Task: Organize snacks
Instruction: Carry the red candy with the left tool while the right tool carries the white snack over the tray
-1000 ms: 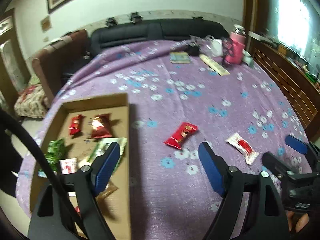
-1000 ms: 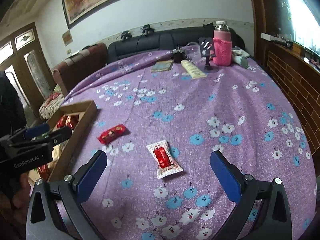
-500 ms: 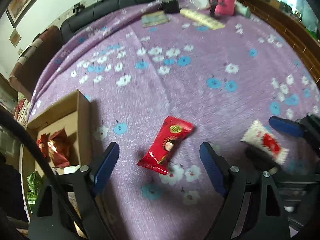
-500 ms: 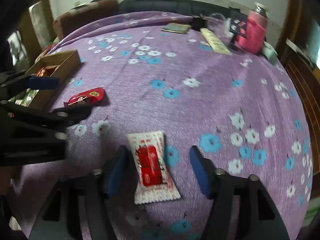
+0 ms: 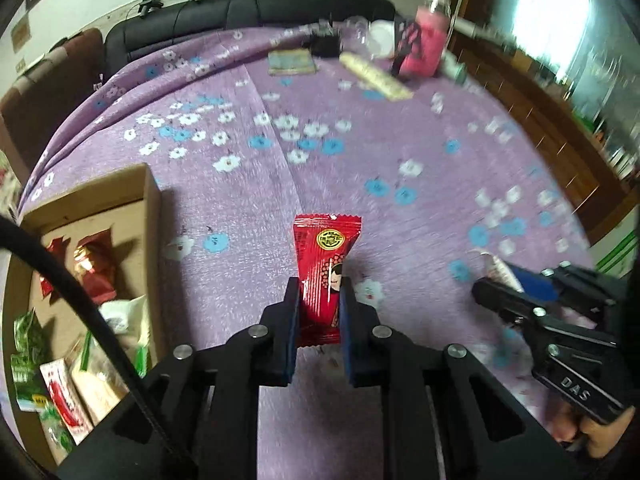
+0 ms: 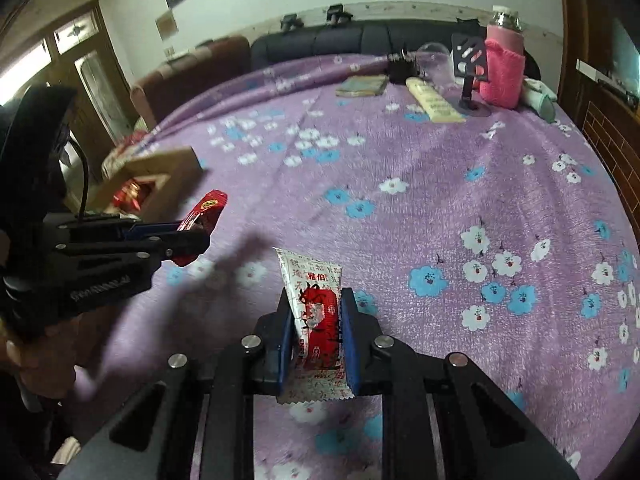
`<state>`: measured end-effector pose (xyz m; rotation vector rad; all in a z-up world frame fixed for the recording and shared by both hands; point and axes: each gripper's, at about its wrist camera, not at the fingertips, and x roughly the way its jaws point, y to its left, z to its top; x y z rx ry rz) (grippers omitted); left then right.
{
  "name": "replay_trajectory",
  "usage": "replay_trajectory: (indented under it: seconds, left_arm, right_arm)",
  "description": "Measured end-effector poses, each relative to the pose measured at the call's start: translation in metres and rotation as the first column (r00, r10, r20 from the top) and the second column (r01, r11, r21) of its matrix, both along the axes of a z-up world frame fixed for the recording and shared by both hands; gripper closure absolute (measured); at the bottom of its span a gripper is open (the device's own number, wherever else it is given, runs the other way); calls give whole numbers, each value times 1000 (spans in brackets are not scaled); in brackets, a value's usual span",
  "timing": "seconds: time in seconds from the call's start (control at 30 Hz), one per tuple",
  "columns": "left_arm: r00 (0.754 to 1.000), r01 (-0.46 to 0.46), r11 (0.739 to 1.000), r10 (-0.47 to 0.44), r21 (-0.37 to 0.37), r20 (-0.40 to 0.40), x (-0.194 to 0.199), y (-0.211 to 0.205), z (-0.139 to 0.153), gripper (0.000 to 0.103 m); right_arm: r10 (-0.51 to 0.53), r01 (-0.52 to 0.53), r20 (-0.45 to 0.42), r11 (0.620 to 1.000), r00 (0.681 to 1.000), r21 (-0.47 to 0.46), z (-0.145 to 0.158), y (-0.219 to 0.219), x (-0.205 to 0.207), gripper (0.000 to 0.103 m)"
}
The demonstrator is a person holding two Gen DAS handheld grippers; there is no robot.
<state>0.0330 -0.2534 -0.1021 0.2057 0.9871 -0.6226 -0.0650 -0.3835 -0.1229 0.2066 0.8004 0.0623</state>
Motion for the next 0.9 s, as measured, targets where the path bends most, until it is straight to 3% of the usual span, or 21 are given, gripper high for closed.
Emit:
replay_trajectory:
  seconds: [0.23,0.4,0.7,0.9]
  left_arm:
    - [996,-80,995,82,-66,18,-13,57,27,84]
    - [984,-171,983,174,-71,38,-16,112,33,84]
    - [940,-335,940,338,-62,45,-15,200,33,84]
    - [929,-369,928,370,-50,19,-10,217,21,84]
  right_arm:
    - [93,-95,56,995,994,36,22,39,2,83]
    - [181,-185,67,981,981,58,25,73,14,83]
    - [322,-332,94,936,942,115,32,131,46,83]
    - [407,-414,76,903,910,117,26,179,83,83]
